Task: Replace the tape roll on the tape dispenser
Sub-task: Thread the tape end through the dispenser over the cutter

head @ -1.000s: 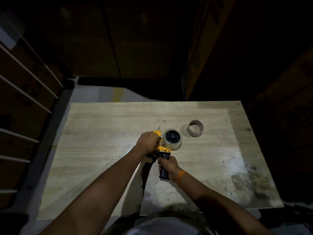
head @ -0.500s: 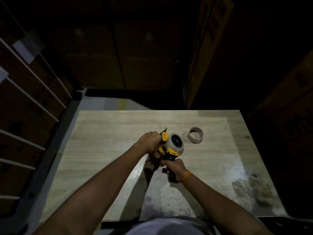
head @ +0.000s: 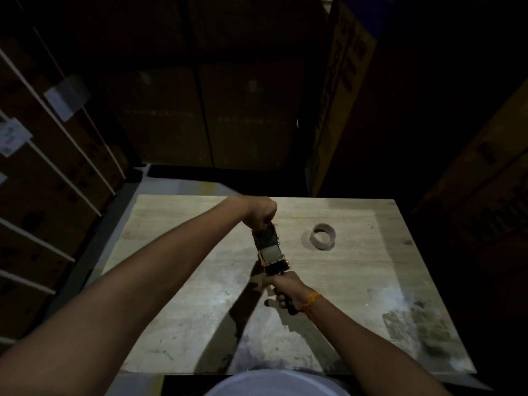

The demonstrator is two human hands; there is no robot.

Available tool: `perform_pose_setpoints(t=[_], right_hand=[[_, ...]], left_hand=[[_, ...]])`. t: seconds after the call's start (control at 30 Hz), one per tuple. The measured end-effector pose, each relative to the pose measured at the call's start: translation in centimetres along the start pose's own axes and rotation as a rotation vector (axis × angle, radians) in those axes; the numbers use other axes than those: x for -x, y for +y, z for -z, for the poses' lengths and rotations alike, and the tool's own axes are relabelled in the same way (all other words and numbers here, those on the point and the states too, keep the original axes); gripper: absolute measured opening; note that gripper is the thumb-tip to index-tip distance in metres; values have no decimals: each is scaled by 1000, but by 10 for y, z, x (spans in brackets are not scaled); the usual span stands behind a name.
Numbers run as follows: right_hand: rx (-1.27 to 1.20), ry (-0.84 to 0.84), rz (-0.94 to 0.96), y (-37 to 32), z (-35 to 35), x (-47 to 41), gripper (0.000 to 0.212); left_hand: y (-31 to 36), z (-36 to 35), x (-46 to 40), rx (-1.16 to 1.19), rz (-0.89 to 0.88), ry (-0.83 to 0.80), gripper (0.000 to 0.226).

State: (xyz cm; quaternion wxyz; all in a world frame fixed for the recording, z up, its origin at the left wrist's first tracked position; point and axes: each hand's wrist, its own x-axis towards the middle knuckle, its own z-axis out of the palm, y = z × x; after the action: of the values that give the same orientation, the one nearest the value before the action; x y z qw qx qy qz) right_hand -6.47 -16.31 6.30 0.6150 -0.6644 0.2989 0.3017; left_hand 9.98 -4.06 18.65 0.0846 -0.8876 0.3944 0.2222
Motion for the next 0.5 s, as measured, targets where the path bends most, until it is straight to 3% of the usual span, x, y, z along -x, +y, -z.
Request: perform_pose_setpoints(t=[0.2, 0.33, 0.5], right_hand=[[90, -59, 91, -8, 3, 8, 17], [62, -96, 138, -15, 2, 15, 13], [77, -68, 156, -16, -3, 19, 16]], left_hand=[[-10, 32, 9, -64, -23, 48, 25], [-11, 45, 14, -111, -47, 58, 8], [-10, 47, 14, -138, -20, 91, 6]])
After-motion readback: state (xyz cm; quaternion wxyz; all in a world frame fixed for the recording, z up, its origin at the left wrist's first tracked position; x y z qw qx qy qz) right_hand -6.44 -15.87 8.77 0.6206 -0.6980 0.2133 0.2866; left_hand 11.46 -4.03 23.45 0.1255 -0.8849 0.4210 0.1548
